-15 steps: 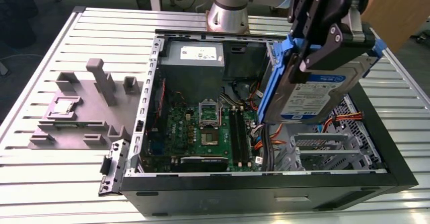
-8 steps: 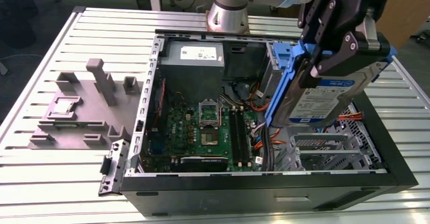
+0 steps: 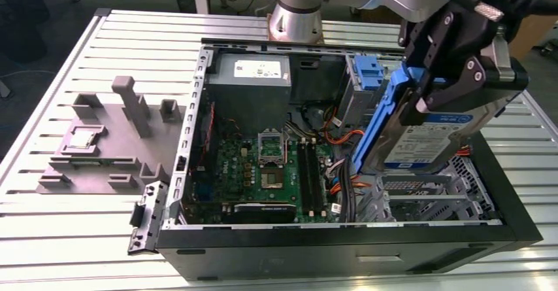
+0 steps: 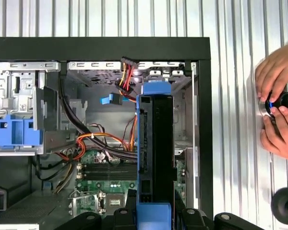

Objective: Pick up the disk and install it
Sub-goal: 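Insert the disk into the insertion slot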

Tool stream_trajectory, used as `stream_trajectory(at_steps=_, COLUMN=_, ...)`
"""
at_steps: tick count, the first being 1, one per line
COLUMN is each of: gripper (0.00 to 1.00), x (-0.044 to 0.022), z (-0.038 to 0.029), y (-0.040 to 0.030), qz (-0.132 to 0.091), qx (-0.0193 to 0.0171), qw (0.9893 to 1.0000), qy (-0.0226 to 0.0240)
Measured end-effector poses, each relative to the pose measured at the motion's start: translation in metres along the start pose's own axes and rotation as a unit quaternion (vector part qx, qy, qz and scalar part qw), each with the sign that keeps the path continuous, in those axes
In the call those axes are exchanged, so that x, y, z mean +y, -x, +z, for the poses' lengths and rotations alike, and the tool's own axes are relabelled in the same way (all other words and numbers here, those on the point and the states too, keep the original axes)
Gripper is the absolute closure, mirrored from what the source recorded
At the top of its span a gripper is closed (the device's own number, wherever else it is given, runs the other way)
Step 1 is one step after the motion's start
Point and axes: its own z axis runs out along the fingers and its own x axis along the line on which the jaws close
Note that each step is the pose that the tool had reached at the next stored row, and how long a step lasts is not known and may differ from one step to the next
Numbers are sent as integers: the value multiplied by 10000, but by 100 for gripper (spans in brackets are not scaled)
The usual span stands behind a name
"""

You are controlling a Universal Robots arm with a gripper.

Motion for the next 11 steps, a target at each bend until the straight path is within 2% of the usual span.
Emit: stream_trajectory(at_steps=11, gripper=63, x=172, z=32, y=0, qz=0, qx=-1, qw=10000, qy=0)
